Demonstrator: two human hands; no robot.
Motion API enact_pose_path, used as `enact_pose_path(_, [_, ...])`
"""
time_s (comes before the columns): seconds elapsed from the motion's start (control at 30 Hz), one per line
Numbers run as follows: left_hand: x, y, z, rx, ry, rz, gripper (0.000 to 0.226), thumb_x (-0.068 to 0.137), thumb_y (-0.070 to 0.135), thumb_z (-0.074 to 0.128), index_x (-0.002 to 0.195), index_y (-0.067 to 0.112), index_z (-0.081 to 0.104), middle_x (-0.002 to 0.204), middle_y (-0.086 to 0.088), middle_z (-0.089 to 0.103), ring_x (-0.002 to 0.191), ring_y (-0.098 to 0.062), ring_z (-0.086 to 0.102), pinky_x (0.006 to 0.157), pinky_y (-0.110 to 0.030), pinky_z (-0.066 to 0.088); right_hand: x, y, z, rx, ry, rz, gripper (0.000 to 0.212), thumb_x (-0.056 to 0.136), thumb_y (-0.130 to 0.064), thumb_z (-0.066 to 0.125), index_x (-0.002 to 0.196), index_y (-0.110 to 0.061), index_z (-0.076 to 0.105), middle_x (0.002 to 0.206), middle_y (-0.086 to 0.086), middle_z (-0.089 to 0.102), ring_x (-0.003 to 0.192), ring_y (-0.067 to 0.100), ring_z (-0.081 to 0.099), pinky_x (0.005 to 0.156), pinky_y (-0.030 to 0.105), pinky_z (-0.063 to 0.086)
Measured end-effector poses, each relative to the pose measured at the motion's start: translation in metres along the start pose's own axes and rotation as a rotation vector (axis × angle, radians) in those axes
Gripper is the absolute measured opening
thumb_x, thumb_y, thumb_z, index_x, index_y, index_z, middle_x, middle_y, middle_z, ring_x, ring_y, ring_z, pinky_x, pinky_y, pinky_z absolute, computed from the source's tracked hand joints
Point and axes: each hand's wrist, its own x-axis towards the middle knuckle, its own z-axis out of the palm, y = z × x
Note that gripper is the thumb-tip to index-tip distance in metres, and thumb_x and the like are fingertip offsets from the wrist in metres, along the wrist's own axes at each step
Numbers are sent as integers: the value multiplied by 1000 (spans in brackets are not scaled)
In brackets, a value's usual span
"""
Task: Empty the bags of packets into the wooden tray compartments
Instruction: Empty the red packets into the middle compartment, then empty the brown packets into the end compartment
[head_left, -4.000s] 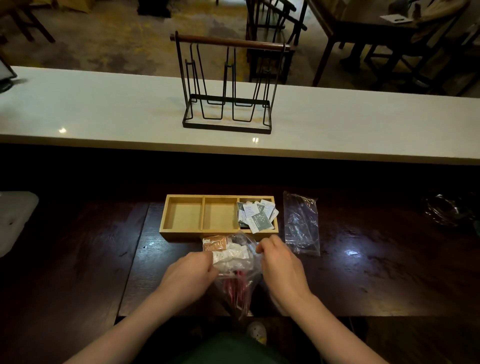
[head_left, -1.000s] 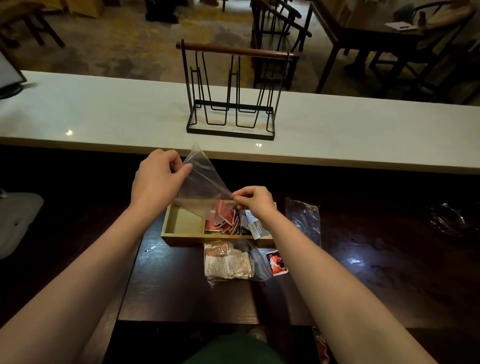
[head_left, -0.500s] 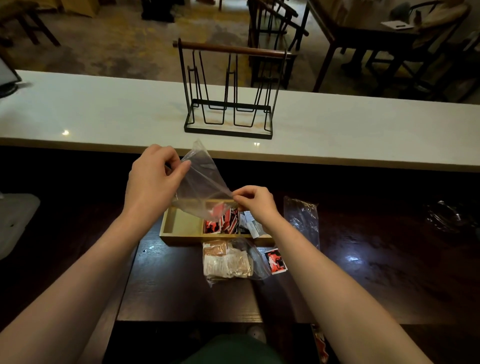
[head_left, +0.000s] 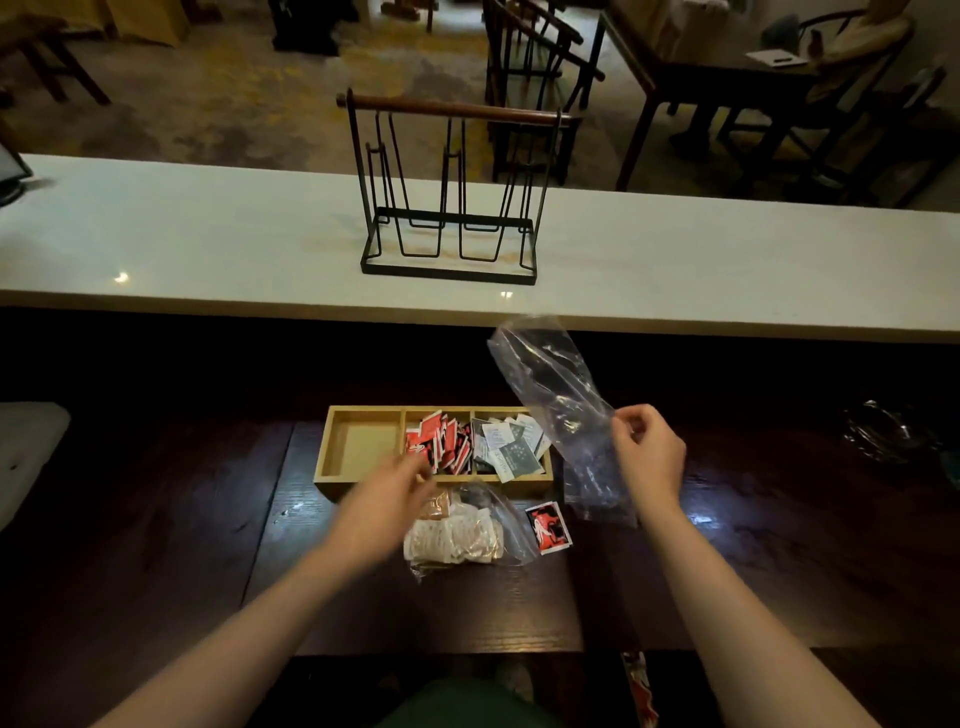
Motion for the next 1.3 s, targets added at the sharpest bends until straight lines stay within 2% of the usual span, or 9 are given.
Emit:
enact_pose_path(0.1, [-4, 6, 41, 75, -235, 61, 33, 95, 36, 45, 129, 34, 45, 131, 2, 48, 105, -12, 57, 91, -31, 51, -6, 22, -11, -72, 63, 23, 9, 83, -13, 59, 87, -19, 65, 75, -1, 64, 74, 23, 61, 69, 32, 45])
enact_pose_path(0.2, [4, 22, 59, 188, -295, 149, 40, 97, 38, 40, 136, 38, 35, 139, -4, 45, 115, -24, 55, 93, -39, 47, -15, 39, -17, -147, 85, 22, 14, 83, -10, 57, 91, -21, 62, 75, -1, 63, 73, 25, 59, 65, 33, 44])
enact_pose_path(0.37, [22, 37, 77, 395, -366, 199, 44, 98, 44, 29, 142, 40, 26, 137, -12, 50, 112, -32, 58, 83, -45, 49, -24, 61, -8, -316, 2, 49, 19, 85, -12, 57, 102, -19, 63, 93, 5, 67, 84, 31, 62, 68, 36, 47])
enact_pose_path(0.53, [28, 36, 84, 521, -357, 203, 36, 99, 43, 28, 129, 28, 41, 127, -12, 56, 107, -33, 59, 81, -43, 50, -28, 73, -4, -565, -195, 63, 20, 90, -26, 56, 106, -16, 65, 109, 11, 59, 101, 33, 58, 75, 40, 50])
enact_pose_path(0.73, [23, 24, 87, 518, -339, 168, 35, 97, 46, 30, 123, 27, 44, 123, -8, 58, 105, -29, 60, 82, -45, 50, -36, 50, -1, -499, -14, -163, 15, 89, -18, 59, 101, -11, 65, 103, 9, 56, 90, 28, 57, 71, 37, 48])
enact_pose_path(0.97, [12, 13, 83, 202, -161, 72, 13, 93, 27, 44, 96, 24, 56, 96, -1, 67, 88, -20, 64, 73, -36, 52, -94, 15, 63, -249, -778, -129, 22, 90, -26, 60, 108, -15, 67, 107, 3, 70, 85, 6, 56, 82, 24, 46])
enact_pose_path(1.07, [3, 6, 72, 43, -79, 35, 5, 90, 26, 52, 86, 29, 51, 86, 8, 63, 80, -13, 62, 71, -32, 51, -109, -2, 82, -154, -811, -23, 25, 86, -27, 64, 105, -12, 68, 101, 7, 72, 80, 7, 57, 70, 22, 44])
enact_pose_path(1.17, [-7, -3, 60, -87, -11, -49, 21, 88, 21, 59, 76, 33, 46, 76, 13, 59, 71, -1, 58, 63, -20, 49, -109, -21, 86, -78, -760, 23, 18, 88, -24, 62, 99, -14, 72, 87, -1, 71, 69, 4, 58, 60, 12, 42])
enact_pose_path(1.3, [-20, -11, 43, -248, 28, -128, 30, 86, 11, 62, 73, 33, 47, 70, 9, 59, 62, 2, 58, 49, -11, 40, -108, -45, 83, 177, -842, 237, 14, 89, -13, 61, 97, -6, 71, 79, 0, 68, 66, 15, 67, 59, 26, 56])
